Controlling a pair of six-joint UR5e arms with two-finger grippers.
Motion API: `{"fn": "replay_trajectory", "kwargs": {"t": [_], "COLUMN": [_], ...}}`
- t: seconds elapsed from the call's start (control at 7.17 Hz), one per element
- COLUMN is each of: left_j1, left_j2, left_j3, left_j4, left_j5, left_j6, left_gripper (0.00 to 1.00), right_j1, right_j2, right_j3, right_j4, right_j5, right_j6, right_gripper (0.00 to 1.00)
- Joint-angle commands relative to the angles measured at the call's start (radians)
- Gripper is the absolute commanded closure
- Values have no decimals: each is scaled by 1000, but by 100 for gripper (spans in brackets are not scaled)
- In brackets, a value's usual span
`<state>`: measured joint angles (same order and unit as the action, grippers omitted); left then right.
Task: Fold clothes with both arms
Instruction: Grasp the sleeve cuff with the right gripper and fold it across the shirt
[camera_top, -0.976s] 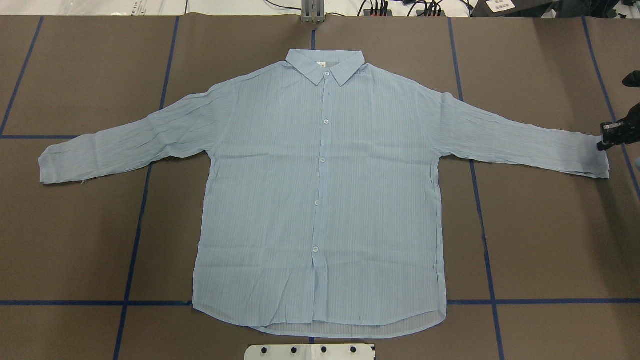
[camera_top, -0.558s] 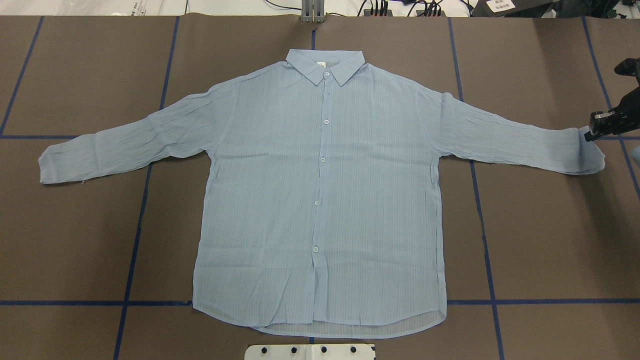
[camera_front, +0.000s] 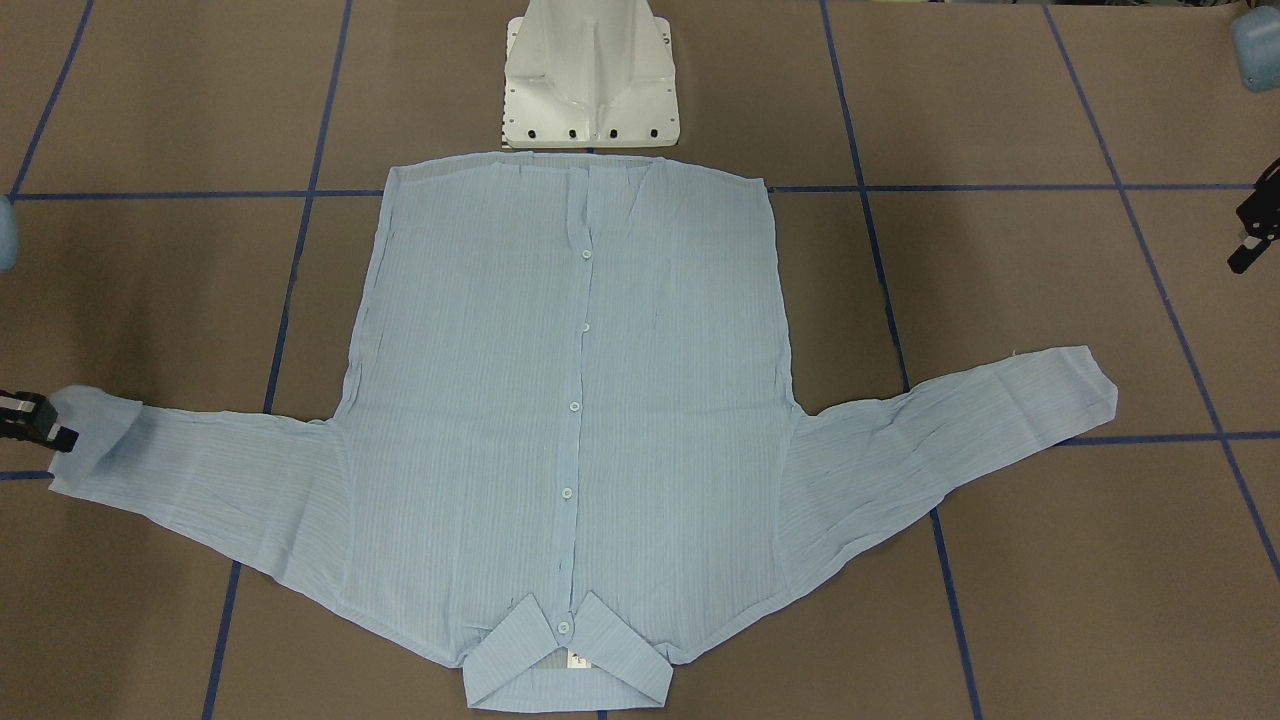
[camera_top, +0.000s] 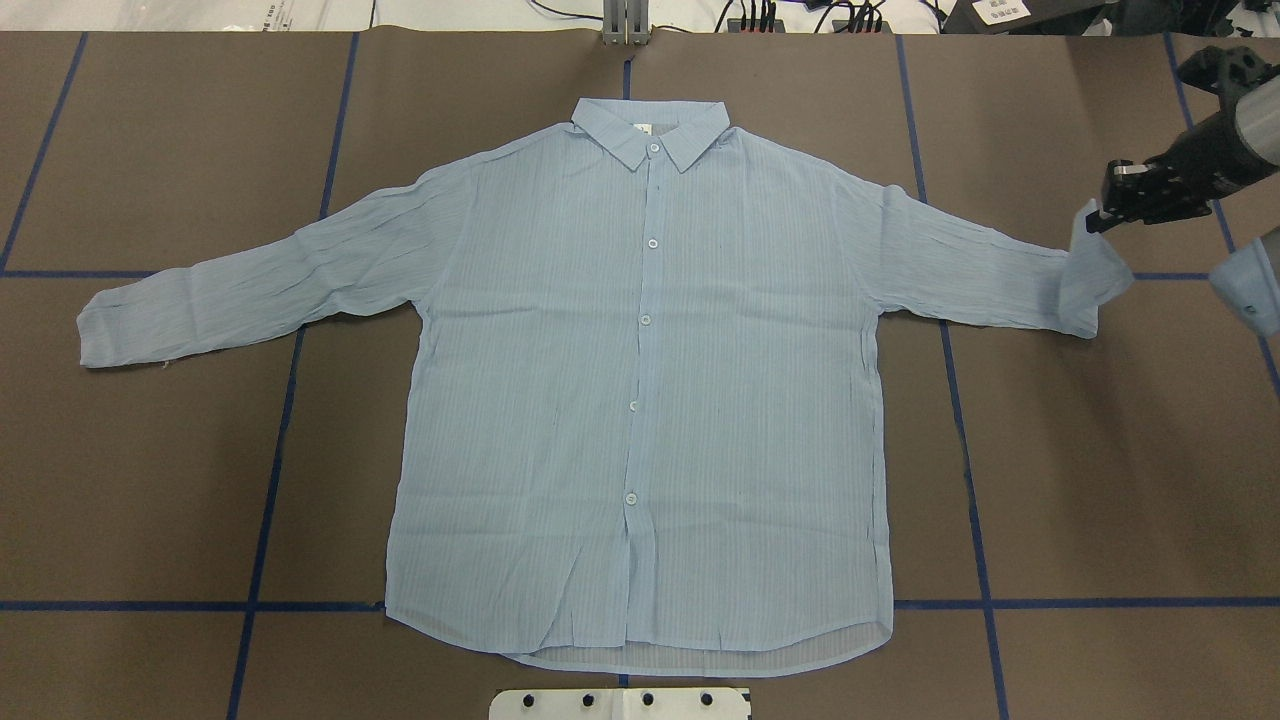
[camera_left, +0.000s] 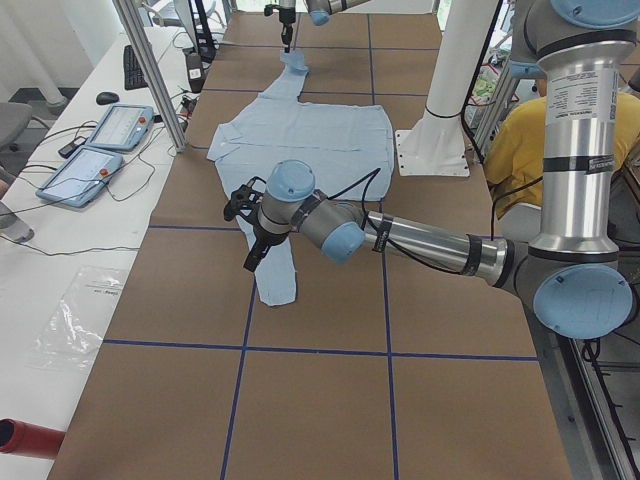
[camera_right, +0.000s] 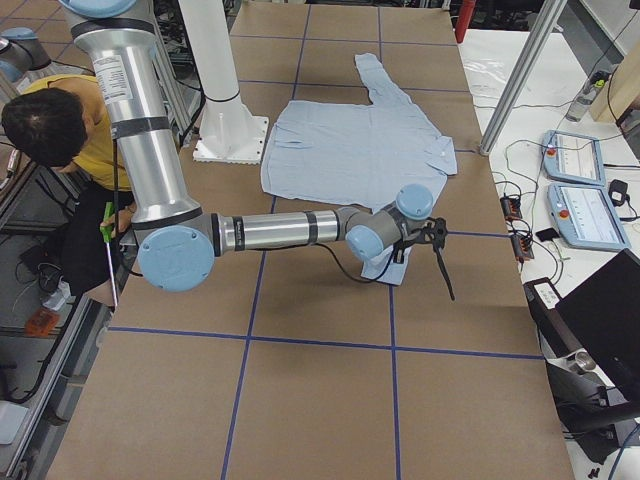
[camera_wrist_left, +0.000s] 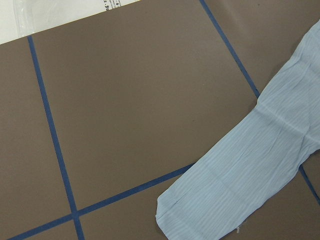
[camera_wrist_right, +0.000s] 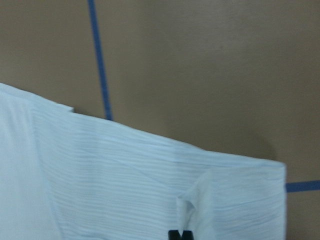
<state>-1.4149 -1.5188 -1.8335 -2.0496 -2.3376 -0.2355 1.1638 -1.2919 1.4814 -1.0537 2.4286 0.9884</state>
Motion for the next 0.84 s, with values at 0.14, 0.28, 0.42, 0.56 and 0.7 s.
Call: {"fn": "replay_trajectory", "kwargs": {"t": [0.14, 0.28, 0.42, 0.56, 0.7], "left_j1": [4, 5, 5, 7, 7], "left_j2": [-11, -17, -18, -18, -18], "left_j3": [5, 20, 26, 28, 25], "left_j4": [-6, -12, -15, -23, -23], "left_j5": [0, 0, 0, -3, -6], "left_j6": [-39, -39, -41, -42, -56], "left_gripper": [0, 0, 0, 0, 0], "right_j1": [-275, -321, -355, -399, -438], "right_j2": [324, 426, 569, 674, 733], "right_j3": [-43, -141, -280, -374, -416], "right_j4": [-2, 4, 4, 6, 7], "right_j5": [-283, -322, -376, -438, -480], "right_j6": [582, 655, 715, 772, 809], "right_gripper": [100, 100, 100, 100, 100]}}
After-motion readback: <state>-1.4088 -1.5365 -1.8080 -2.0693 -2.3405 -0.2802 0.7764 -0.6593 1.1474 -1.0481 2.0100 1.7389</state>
